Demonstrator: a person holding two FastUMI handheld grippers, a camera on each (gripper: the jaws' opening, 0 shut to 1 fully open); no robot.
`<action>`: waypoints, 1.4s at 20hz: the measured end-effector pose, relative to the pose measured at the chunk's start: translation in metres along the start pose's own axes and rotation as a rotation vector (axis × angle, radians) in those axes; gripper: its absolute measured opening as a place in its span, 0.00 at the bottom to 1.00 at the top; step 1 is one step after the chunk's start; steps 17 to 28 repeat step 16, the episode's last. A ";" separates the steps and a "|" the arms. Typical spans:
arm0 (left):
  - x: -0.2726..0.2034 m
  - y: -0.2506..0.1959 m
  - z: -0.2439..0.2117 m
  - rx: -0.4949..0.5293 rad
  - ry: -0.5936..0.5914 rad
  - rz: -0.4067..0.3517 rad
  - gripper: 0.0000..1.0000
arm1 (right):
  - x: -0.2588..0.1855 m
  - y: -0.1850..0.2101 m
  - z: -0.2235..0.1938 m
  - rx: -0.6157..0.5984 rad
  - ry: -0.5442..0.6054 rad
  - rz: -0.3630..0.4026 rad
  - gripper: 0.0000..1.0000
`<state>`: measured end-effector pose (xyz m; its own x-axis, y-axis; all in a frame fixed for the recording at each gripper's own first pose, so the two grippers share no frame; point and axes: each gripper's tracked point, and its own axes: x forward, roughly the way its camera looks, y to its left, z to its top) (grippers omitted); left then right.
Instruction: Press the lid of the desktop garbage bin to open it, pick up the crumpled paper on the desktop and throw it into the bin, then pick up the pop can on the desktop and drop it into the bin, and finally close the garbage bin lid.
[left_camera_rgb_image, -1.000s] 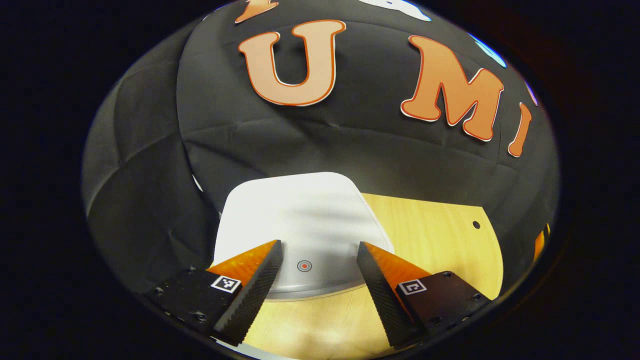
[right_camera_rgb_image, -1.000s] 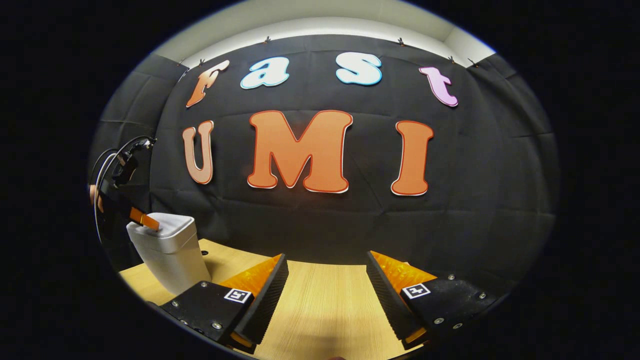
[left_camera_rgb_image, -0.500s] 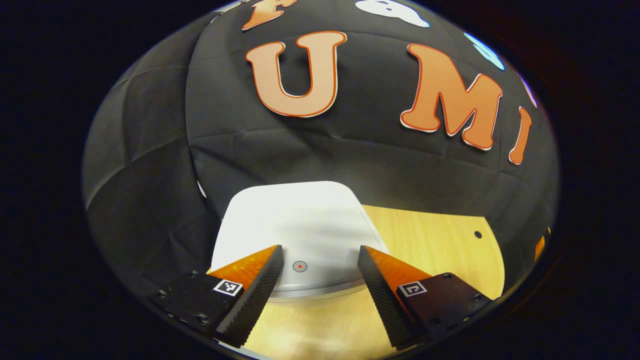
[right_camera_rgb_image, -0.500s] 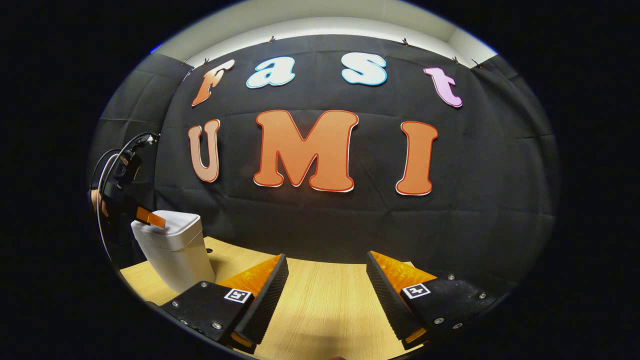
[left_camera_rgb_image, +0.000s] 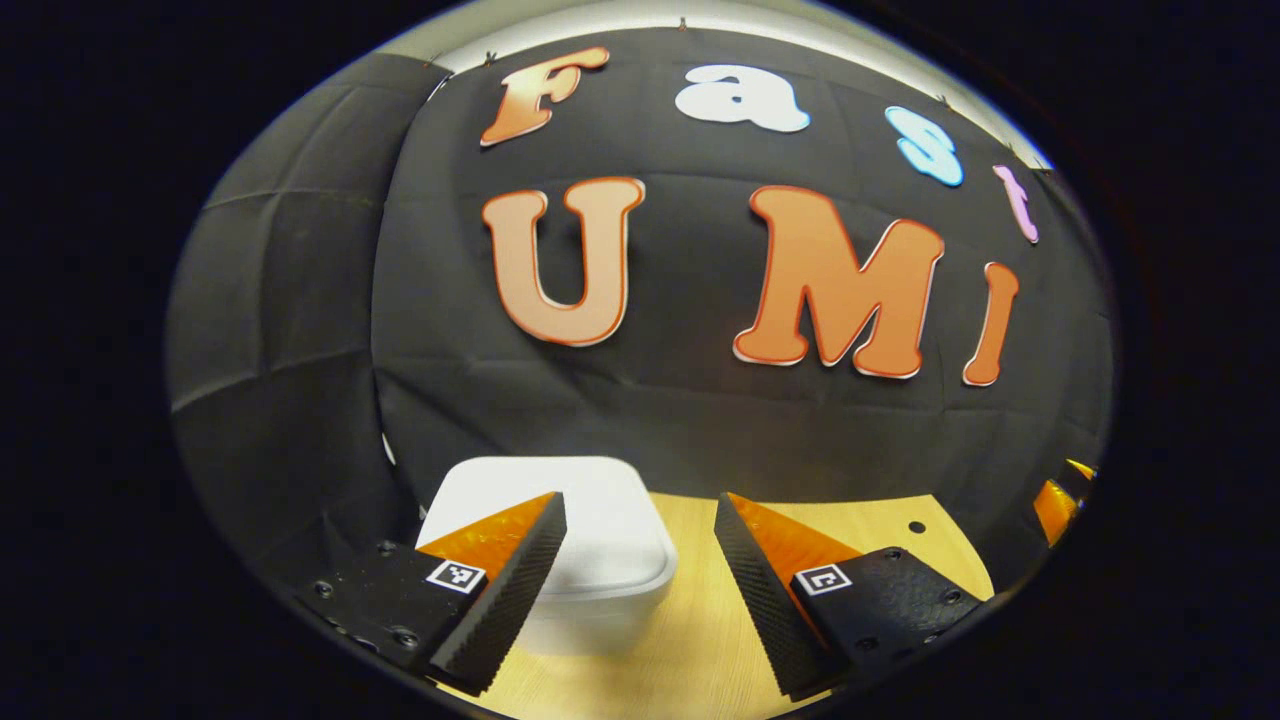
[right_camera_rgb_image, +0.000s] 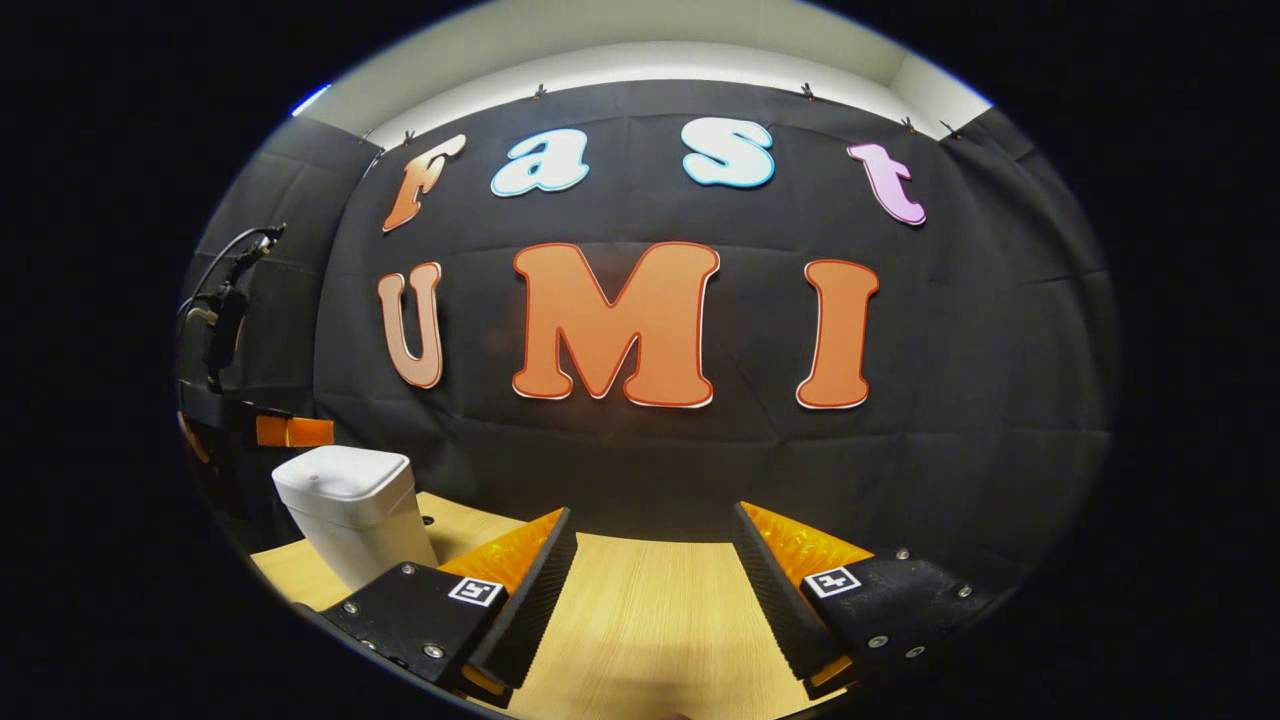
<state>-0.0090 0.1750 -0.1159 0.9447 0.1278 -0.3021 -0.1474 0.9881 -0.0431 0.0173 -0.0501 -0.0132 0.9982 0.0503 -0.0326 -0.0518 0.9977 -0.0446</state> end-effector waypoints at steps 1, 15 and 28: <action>-0.007 -0.003 0.005 -0.015 -0.027 -0.024 0.96 | 0.000 0.003 0.001 -0.001 -0.001 0.003 0.93; -0.057 -0.123 0.005 0.052 -0.085 -0.230 0.96 | -0.003 0.038 0.001 -0.014 0.016 0.039 0.93; -0.058 -0.126 0.003 0.063 -0.082 -0.232 0.96 | -0.002 0.038 0.000 -0.011 0.016 0.034 0.93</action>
